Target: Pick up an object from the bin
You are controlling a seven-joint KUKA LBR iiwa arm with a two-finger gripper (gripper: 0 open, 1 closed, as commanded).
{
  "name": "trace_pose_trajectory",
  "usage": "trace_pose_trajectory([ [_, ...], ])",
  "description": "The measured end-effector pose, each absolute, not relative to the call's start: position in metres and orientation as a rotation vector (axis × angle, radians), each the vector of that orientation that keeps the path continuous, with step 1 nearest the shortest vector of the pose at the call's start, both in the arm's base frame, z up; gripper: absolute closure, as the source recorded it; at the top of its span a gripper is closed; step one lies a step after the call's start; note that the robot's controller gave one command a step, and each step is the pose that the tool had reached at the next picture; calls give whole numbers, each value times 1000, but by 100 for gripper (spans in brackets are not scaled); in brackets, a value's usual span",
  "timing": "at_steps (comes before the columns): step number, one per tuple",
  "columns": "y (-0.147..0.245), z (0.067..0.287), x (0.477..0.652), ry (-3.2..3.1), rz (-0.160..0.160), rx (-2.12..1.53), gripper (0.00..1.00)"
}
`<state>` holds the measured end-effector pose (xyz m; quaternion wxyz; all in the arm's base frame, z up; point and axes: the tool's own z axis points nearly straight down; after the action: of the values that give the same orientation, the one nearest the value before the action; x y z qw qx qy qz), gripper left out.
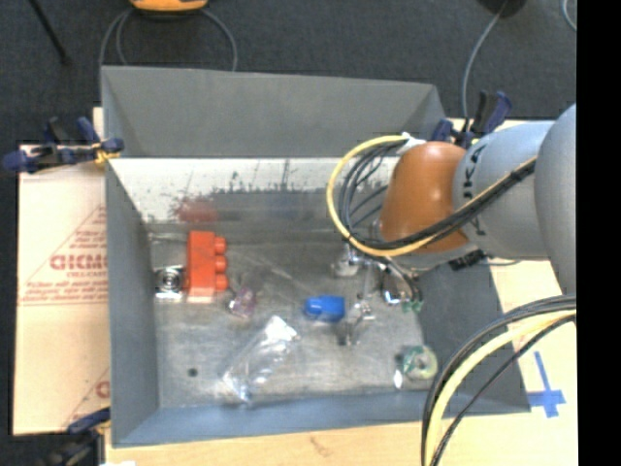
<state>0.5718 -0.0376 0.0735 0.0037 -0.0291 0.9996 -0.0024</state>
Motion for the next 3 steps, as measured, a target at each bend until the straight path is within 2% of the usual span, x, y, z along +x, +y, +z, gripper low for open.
trace_pose_trajectory([
  [1, 8, 76, 556, 3118, -8, -163, 0],
  [2, 8, 78, 558, 3111, -5, -167, 100],
  [3, -17, 234, 565, 3127, -1, -104, 100],
])
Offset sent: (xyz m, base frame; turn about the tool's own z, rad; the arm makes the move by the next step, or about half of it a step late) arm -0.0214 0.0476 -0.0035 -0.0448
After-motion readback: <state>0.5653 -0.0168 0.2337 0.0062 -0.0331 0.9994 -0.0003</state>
